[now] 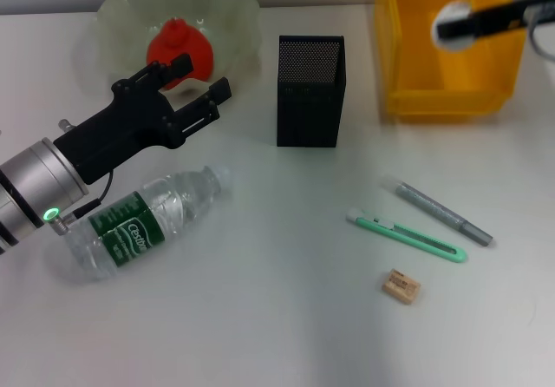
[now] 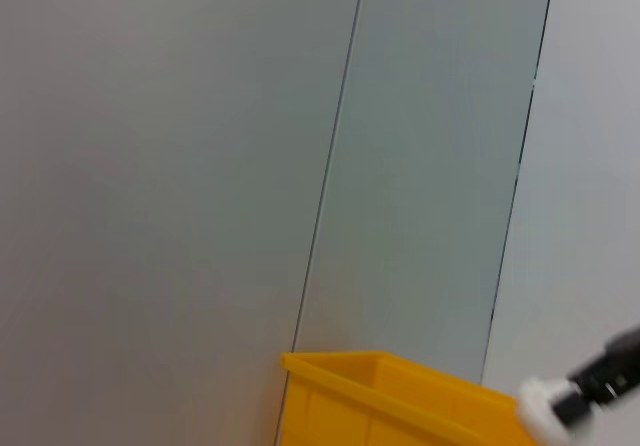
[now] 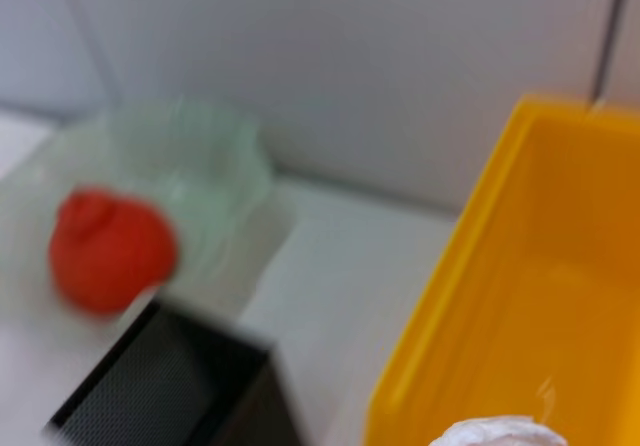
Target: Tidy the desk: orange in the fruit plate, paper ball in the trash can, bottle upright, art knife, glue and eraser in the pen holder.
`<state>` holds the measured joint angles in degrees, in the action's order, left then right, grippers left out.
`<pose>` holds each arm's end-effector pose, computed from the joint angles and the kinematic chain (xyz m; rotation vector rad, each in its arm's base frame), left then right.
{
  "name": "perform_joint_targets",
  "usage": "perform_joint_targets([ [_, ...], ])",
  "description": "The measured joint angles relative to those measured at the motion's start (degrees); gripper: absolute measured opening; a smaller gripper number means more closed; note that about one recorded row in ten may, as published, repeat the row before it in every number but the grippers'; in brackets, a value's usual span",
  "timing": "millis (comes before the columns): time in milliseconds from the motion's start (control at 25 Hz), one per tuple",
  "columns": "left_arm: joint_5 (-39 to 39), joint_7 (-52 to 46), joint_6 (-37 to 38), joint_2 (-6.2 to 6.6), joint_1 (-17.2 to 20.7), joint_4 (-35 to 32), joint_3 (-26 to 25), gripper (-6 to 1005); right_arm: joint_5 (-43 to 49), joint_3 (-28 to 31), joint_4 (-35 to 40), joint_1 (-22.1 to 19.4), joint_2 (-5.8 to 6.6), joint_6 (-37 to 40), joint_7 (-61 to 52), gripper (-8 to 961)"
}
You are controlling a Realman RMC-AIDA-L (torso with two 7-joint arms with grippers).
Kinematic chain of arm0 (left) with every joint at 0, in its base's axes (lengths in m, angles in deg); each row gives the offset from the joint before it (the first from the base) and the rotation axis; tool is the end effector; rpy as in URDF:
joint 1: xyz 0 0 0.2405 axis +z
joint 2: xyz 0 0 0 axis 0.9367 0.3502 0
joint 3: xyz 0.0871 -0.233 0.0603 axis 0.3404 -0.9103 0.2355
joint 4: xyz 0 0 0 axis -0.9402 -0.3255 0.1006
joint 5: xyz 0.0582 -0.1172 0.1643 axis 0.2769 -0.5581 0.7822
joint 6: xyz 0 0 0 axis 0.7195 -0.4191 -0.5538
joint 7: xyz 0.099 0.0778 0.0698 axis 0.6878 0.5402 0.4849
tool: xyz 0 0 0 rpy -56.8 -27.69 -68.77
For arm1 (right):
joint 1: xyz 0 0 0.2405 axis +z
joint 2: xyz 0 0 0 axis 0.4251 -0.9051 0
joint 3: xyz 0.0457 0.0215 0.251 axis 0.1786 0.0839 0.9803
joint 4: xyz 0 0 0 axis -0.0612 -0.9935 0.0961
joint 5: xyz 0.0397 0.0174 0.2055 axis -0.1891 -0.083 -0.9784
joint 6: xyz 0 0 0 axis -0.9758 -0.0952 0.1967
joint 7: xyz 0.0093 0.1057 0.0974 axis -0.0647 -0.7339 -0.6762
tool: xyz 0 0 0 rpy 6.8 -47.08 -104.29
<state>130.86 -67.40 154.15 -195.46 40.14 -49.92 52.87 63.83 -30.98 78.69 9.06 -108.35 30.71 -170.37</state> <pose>-0.2715 0.3267 -0.0346 -2.2637 -0.5581 -1.0327 0.1845 0.4081 0.0687 -2.2262 1.0640 0.1153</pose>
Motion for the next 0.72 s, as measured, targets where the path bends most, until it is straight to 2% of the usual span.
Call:
perform_joint_targets([
  [320, 0.0, 0.0, 0.0, -0.05, -0.3, 0.0, 0.0, 692, 0.4, -0.2, -4.8, 2.3, 0.42, -11.9, 2.4, 462],
  [560, -0.1, -0.3, 0.0, -0.09, -0.5, 0.1, -0.4, 686, 0.0, -0.2, -8.9, 3.1, 0.45, -16.3, 4.2, 557],
  [720, -0.2, -0.4, 0.1, -0.10, -0.7, 0.1, -0.4, 683, -5.0, -0.1, -9.0, 0.3, 0.47, -16.3, 8.5, 715],
])
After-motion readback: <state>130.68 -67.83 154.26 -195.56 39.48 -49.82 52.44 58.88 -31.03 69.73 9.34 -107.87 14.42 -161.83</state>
